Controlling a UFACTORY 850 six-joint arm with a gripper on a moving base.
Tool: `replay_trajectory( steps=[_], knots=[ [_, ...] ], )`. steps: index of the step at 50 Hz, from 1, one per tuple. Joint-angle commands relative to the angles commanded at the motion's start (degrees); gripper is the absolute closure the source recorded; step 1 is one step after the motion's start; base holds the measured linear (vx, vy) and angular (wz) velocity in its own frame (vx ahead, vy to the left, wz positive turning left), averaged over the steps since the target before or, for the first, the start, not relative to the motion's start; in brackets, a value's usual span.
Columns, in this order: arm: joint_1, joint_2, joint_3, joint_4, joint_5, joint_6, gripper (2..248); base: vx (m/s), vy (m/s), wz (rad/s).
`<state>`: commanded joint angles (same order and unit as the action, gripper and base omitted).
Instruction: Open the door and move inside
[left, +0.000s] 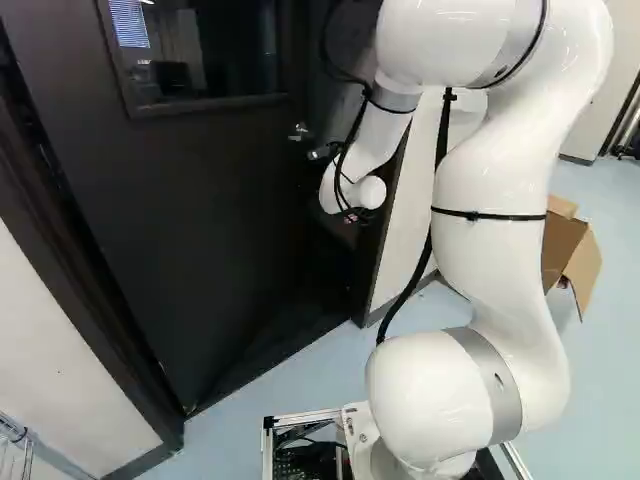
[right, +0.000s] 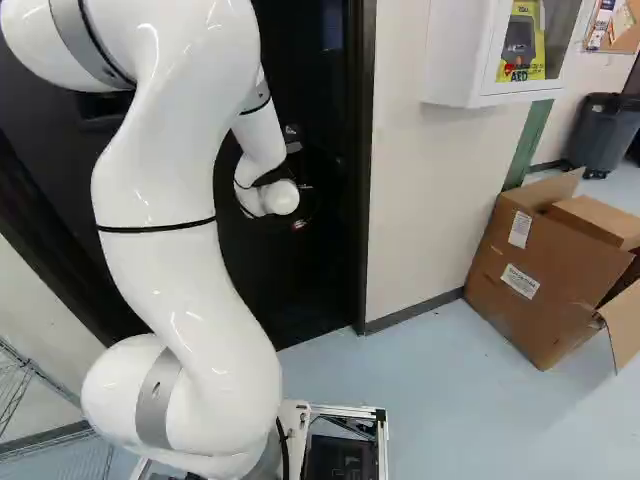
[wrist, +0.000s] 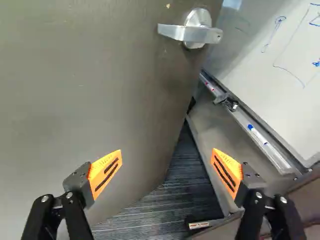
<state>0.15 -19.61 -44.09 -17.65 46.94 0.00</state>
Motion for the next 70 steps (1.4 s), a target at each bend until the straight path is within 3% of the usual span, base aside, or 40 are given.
replay_trajectory(
  steps=[29, 46, 70],
  knots=[
    [-2.8, 7.3, 8.8, 9.1, -2.7, 0.0, 3, 0.000, 0.000, 0.000],
    [-3.2, 11.5, 13.5, 13.6, -4.4, 0.0, 3, 0.000, 0.000, 0.000],
    [-3.2, 12.0, 14.1, 14.5, -4.6, 0.0, 3, 0.000, 0.000, 0.000]
  ],
)
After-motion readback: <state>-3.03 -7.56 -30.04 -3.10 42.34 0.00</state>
